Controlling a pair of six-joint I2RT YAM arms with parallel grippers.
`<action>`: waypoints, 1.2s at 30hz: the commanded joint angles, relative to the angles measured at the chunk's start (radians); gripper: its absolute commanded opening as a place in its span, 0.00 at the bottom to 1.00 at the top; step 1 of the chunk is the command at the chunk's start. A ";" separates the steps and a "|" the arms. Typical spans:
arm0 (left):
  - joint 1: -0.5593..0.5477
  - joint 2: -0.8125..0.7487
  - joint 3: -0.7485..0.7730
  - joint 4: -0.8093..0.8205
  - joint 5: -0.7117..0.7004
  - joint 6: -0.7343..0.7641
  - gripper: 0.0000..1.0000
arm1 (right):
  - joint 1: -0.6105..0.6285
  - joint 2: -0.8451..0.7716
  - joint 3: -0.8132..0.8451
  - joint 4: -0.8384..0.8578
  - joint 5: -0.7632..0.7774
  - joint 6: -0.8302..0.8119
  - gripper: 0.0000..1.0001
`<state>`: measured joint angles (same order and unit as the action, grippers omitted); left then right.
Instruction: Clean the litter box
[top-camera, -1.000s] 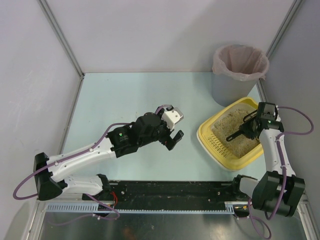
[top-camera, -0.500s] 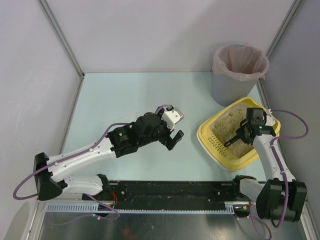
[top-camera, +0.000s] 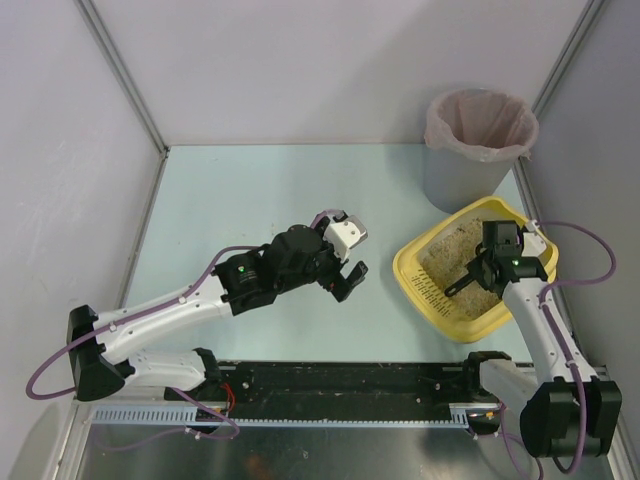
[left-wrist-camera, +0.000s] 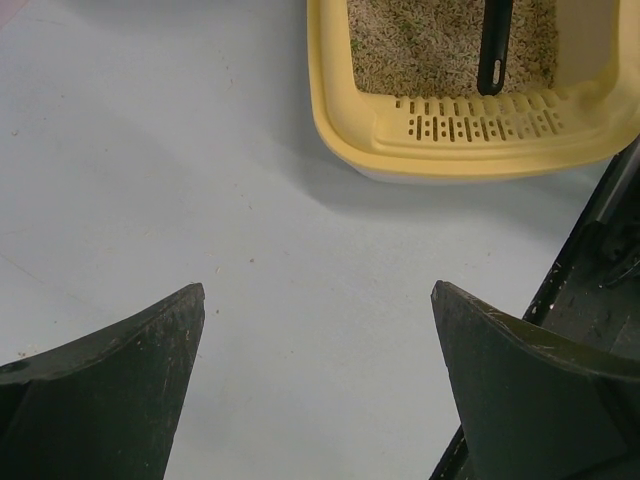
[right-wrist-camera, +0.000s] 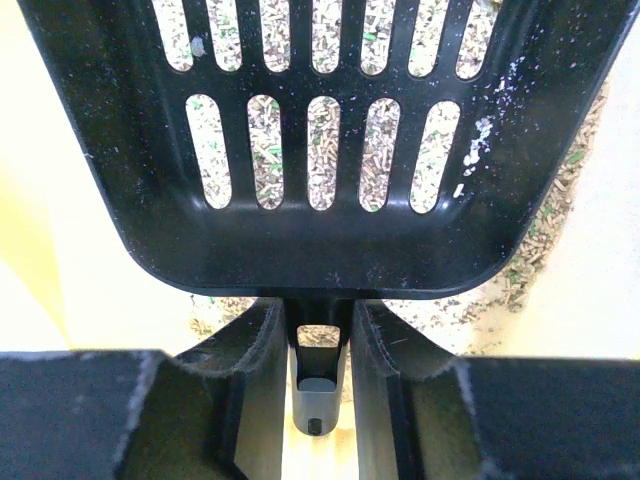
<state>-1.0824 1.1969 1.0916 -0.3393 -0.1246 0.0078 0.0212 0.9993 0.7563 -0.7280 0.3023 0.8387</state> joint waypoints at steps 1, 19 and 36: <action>-0.005 -0.028 0.014 0.025 0.023 -0.002 1.00 | 0.025 -0.033 -0.012 -0.050 0.063 0.040 0.00; -0.005 -0.016 0.013 0.025 0.028 -0.002 1.00 | -0.044 0.164 0.037 0.005 -0.135 -0.070 0.00; -0.005 0.003 0.013 0.028 0.043 -0.002 1.00 | -0.142 0.460 0.248 0.030 -0.195 -0.273 0.16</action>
<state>-1.0824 1.1973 1.0920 -0.3393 -0.0998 0.0040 -0.1246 1.4483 0.9508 -0.6983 0.1051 0.6174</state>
